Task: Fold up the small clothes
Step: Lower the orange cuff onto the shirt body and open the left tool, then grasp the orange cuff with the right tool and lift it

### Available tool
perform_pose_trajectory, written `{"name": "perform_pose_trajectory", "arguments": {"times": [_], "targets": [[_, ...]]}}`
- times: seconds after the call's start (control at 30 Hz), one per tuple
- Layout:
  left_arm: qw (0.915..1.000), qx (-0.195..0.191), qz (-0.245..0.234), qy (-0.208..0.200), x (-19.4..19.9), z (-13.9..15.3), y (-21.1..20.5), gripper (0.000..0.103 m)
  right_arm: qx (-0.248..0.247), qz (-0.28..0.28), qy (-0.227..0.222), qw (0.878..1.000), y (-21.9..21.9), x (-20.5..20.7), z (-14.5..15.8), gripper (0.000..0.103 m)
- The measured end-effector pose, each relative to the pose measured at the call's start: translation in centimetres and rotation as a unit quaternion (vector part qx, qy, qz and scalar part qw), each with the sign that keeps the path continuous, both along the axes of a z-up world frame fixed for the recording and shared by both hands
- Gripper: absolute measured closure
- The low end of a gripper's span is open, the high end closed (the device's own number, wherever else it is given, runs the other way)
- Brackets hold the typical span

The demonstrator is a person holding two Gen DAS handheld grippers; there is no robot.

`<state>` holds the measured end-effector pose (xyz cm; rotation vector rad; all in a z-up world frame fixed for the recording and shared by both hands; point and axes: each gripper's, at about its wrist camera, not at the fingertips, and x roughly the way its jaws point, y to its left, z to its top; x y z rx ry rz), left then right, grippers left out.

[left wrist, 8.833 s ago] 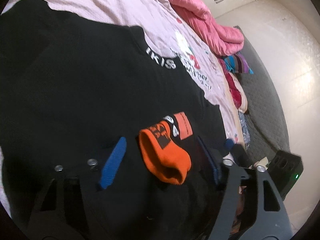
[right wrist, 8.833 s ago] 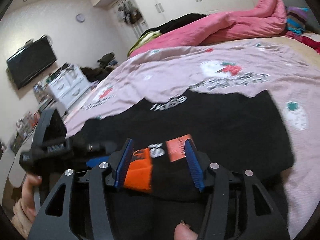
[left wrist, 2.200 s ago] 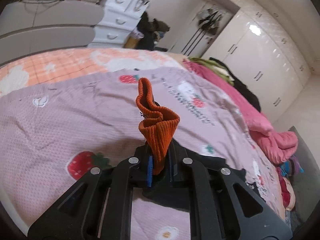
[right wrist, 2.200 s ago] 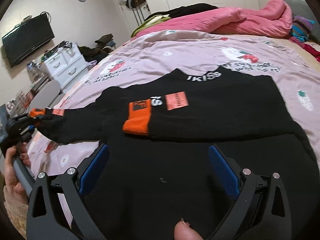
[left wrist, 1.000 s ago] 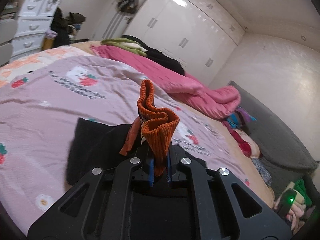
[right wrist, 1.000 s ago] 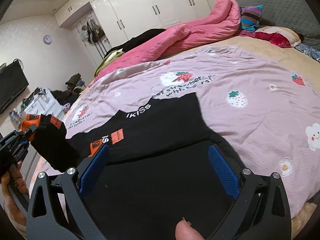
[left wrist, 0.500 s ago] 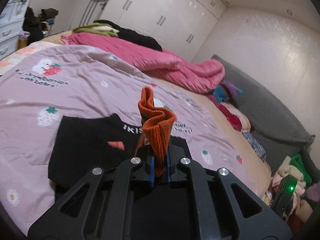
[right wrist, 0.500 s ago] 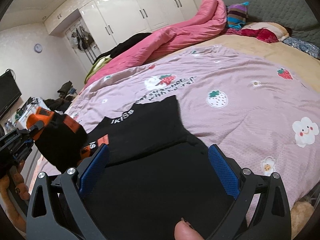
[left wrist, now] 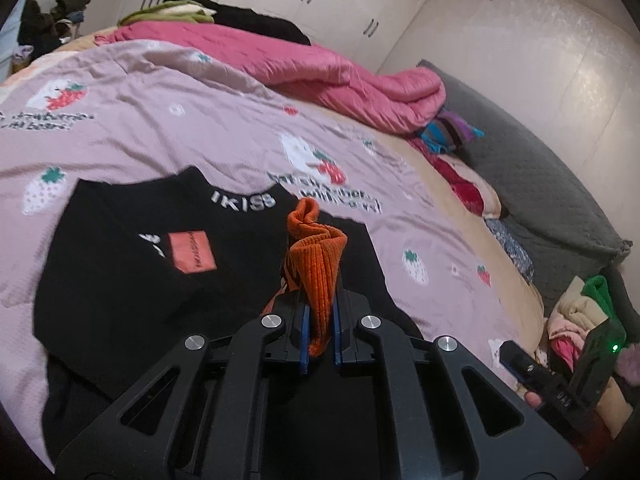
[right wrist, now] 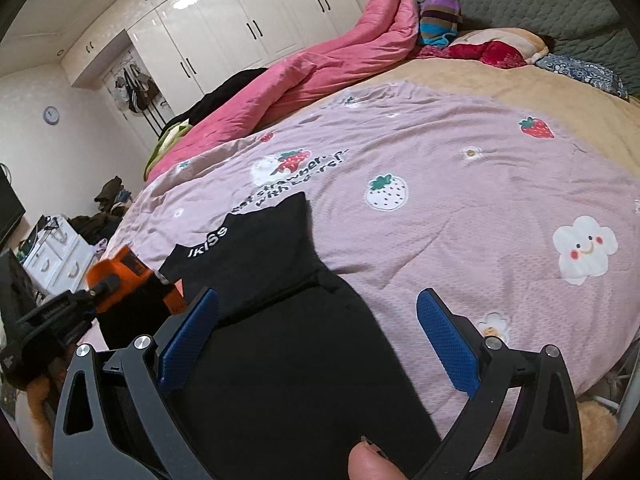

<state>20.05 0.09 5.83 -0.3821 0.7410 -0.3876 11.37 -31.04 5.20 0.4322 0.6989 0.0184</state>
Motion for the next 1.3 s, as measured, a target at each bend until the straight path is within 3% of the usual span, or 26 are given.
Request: {"name": "perform_pose_trajectory", "arguments": {"times": [0.37, 0.57, 0.7, 0.9, 1.03, 1.17, 1.23, 1.3], "targets": [[0.9972, 0.038, -0.057, 0.031, 0.2, -2.5, -3.6, 0.100, 0.016, -0.013, 0.013, 1.000, -1.3, 0.0, -0.9, 0.004], [0.9937, 0.050, -0.092, 0.040, -0.4, -3.0, -5.3, 0.092, 0.025, -0.017, 0.022, 0.999, -1.8, 0.1, -1.3, 0.004], [0.9897, 0.043, -0.125, 0.054, -0.7, -3.3, -6.3, 0.078, 0.029, -0.019, 0.027, 0.999, -2.0, 0.1, -1.5, 0.004], [0.9870, 0.034, -0.148, 0.054, -1.3, -2.6, -6.3, 0.064, 0.033, -0.012, 0.036, 0.999, -1.6, 0.3, -1.9, 0.004], [0.9890, 0.065, -0.127, 0.039, -0.9, -1.8, -4.9, 0.046, 0.022, 0.021, 0.047, 0.998, 0.3, 0.8, -2.3, 0.004], [0.9907, 0.098, -0.091, 0.026, -0.1, -1.4, -2.9, 0.020, 0.040, 0.064, 0.065, 0.995, 3.1, 1.5, -3.2, 0.005], [0.9921, 0.098, -0.074, 0.027, 0.4, -1.5, -1.3, 0.012, 0.030, 0.081, 0.076, 0.993, 4.9, 1.8, -3.6, 0.008], [0.9933, 0.096, -0.057, 0.029, 0.6, -1.6, 0.1, 0.010, 0.020, 0.102, 0.082, 0.991, 6.8, 2.0, -4.0, 0.019]]}}
